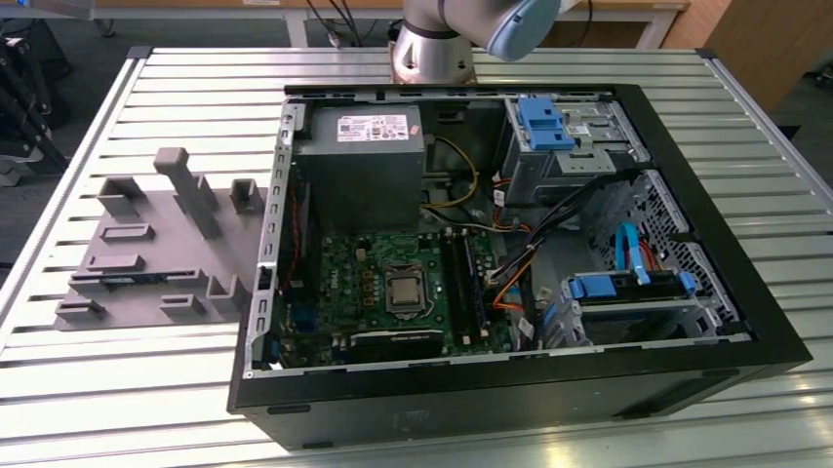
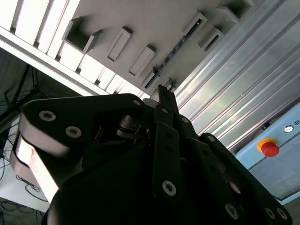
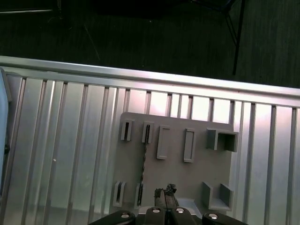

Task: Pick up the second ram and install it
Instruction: 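Pick up the second ram and move it above second insertion slot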

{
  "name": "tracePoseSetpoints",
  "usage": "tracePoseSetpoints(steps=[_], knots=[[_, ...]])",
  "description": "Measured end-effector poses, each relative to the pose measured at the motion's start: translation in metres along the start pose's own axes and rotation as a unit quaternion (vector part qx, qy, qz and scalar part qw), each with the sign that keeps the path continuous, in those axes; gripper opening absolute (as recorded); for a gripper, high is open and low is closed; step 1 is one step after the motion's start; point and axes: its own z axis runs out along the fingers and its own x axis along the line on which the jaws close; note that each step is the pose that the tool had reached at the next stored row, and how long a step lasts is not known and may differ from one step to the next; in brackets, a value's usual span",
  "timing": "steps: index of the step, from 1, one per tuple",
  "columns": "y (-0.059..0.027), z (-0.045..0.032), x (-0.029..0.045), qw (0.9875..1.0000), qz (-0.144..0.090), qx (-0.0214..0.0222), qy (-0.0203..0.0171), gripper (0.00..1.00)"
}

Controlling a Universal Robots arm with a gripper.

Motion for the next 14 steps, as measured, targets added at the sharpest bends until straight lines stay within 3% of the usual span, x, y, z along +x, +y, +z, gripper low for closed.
tracePoseSetpoints(steps=[9,14], knots=[[0.0000,0.0001,0.0000,1.0000,-0.001,0.0000,0.0000,0.11],[-0.0001,0.0032,0.0001,0.9994,-0.033,-0.0007,0.0014,0.11]])
